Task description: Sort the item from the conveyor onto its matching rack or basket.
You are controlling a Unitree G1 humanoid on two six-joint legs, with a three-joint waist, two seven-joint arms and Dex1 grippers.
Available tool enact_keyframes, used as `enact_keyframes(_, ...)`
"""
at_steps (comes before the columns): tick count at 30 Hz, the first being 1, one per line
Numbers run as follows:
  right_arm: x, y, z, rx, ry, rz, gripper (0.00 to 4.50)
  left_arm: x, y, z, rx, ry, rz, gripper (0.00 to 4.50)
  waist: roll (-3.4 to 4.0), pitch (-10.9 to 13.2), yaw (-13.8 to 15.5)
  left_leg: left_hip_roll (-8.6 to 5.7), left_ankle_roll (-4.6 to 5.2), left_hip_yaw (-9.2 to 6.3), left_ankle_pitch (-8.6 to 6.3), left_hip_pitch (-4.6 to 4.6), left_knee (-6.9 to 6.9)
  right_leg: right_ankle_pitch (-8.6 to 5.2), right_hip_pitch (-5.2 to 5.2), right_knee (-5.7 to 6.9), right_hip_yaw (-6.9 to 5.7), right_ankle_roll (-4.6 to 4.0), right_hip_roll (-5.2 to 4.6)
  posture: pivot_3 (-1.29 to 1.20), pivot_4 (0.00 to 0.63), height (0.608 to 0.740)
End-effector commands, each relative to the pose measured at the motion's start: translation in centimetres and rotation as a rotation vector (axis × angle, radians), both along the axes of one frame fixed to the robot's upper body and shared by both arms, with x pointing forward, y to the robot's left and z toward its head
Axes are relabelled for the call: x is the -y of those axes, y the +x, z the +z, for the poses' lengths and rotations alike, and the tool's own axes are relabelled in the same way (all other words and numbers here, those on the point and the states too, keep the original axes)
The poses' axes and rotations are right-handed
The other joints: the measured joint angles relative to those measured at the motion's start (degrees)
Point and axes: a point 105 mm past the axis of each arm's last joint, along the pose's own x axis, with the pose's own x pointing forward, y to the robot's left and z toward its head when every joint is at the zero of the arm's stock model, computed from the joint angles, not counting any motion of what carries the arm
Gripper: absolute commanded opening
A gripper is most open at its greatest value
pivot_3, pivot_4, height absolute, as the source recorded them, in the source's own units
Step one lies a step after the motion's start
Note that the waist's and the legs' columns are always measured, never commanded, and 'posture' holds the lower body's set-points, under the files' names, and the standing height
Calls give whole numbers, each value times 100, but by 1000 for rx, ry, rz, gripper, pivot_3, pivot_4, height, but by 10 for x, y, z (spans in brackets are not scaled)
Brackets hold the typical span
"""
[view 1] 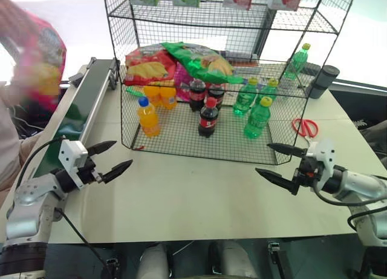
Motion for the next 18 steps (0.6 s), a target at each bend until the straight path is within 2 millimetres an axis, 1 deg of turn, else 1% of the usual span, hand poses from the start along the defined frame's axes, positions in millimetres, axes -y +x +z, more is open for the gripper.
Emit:
enact_keyframes(1,-9,6,7,48,7,36,4482,-6,-6,16,48,-21,21,4500,0,0,10,1,0,-1,0,0,0,0,0,0,-1,0,0,0,150,726)
enact_keyframes(5,-19,12,8,51,23,72,4482,-19,-11,15,69,23,89,4500,0,0,14,5,0,-1,0,-1,0,0,0,-1,0,0,0,0,150,726)
enact_keyframes(8,-24,15,5,44,17,105,4482,-25,-19,12,91,68,115,4500,0,0,24,5,0,-1,0,-2,0,0,0,-2,-1,0,-2,0,150,726)
enact_keyframes(18,-30,28,6,42,8,178,4482,-31,-42,6,99,78,193,4500,0,0,12,8,1,0,0,-1,0,0,-1,-1,-1,-2,-3,0,150,726)
